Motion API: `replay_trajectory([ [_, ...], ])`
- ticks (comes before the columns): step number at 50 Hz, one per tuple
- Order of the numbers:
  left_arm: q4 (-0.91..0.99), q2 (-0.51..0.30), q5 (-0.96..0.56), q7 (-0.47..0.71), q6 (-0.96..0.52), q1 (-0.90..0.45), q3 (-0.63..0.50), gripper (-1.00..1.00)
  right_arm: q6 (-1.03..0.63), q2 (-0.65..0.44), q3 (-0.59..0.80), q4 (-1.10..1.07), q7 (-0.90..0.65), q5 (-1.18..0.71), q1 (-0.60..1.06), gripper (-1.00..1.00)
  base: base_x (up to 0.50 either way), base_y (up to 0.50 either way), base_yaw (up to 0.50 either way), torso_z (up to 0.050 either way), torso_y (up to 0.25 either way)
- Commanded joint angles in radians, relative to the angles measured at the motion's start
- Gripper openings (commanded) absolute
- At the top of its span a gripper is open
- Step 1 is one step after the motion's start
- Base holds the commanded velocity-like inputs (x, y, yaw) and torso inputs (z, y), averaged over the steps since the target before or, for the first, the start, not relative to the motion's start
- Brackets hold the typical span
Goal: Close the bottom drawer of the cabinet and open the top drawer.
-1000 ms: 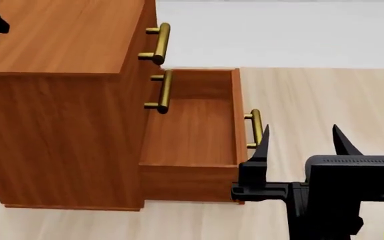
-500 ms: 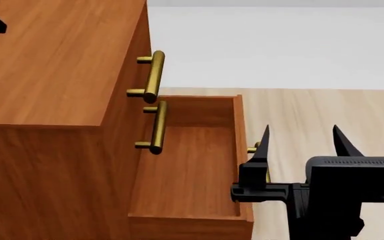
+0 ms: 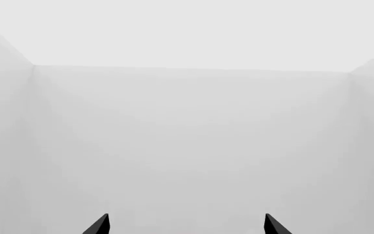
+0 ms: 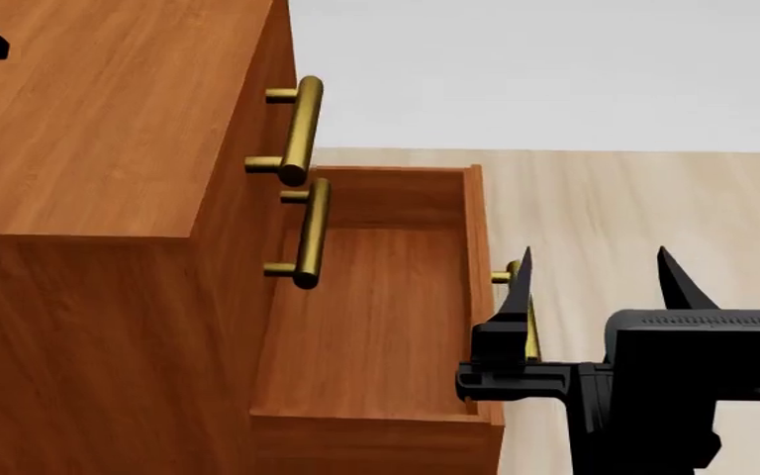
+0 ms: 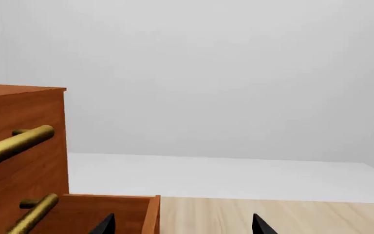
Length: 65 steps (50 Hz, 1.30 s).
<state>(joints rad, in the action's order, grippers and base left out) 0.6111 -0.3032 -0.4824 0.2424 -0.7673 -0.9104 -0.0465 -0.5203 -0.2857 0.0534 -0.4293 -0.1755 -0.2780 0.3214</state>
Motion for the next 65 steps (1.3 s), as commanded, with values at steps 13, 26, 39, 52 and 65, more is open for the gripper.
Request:
replay_trajectory([
  [13, -0.002, -0.005, -0.012, 0.015, -0.011, -0.01, -0.006, 1.0, 0.008, -0.007, 0.005, 0.006, -0.005, -0.01, -0.002, 1.0, 0.0, 0.0, 0.0, 0.0, -0.241],
  [26, -0.005, -0.005, -0.027, 0.022, -0.011, -0.011, 0.008, 1.0, 0.003, -0.015, 0.005, 0.028, -0.034, 0.014, 0.018, 1.0, 0.0, 0.0, 0.0, 0.0, -0.17],
  [39, 0.002, -0.012, -0.034, 0.026, -0.013, -0.01, 0.006, 1.0, 0.015, -0.021, -0.083, 0.072, -0.102, 0.023, 0.021, 1.0, 0.0, 0.0, 0.0, 0.0, 0.0],
  [52, 0.004, -0.015, -0.036, 0.034, -0.017, -0.018, -0.005, 1.0, 0.076, -0.019, -0.118, 0.255, -0.087, 0.013, 0.058, 1.0, 0.0, 0.0, 0.0, 0.0, 0.0],
  [65, -0.001, -0.021, -0.039, 0.037, -0.014, -0.022, -0.006, 1.0, 0.126, -0.027, -0.099, 0.459, -0.068, 0.041, 0.141, 1.0, 0.0, 0.0, 0.0, 0.0, 0.0],
])
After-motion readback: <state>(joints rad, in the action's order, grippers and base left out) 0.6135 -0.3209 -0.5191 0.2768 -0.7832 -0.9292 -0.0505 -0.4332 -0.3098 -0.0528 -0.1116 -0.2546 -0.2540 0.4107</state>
